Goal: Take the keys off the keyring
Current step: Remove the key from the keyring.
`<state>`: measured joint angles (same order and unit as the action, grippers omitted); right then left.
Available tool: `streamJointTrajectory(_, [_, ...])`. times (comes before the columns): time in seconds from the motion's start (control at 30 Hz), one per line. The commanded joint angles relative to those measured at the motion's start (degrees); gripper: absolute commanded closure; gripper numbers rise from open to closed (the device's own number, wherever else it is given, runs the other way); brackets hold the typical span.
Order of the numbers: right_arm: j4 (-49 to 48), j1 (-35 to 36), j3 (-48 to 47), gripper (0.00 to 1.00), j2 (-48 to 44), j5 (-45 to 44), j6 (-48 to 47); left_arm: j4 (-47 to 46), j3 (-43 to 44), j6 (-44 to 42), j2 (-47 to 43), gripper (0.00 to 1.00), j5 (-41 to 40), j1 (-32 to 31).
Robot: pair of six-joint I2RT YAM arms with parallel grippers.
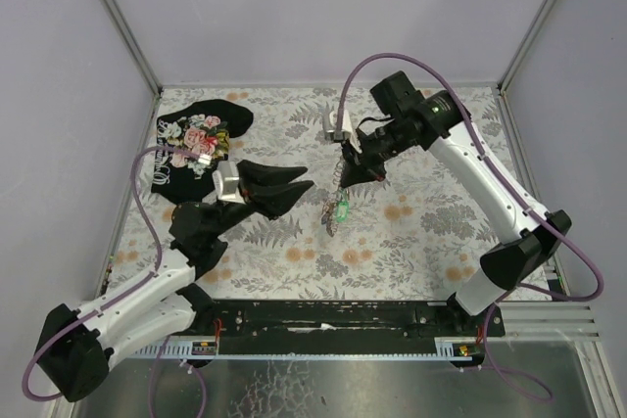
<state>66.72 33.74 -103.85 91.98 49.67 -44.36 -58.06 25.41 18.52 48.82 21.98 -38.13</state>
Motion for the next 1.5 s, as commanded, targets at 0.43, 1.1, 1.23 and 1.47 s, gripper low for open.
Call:
streamJointTrajectory(0.43, [17.52,7.16,-8.77,1.00,4.60,-30.17,-12.59,-5.25,-2.88,-14.15,13.34,0.58,16.11,-0.28])
streamJointTrajectory(1.1, [17.49,8.36,-8.83,1.00,5.25,-26.66,-12.42,-25.16,2.03,-8.94,32.94,0.68,12.72,-4.15])
streamJointTrajectory(1.23, [17.53,8.36,-8.82,1.00,5.22,-26.36,-12.33,-25.31,3.09,-8.94,34.37,0.69,13.02,-4.24])
streamJointTrajectory(1.47, [17.53,8.42,-8.81,1.00,4.88,-25.81,-12.33,-25.71,3.84,-8.90,36.17,0.71,12.85,-4.24])
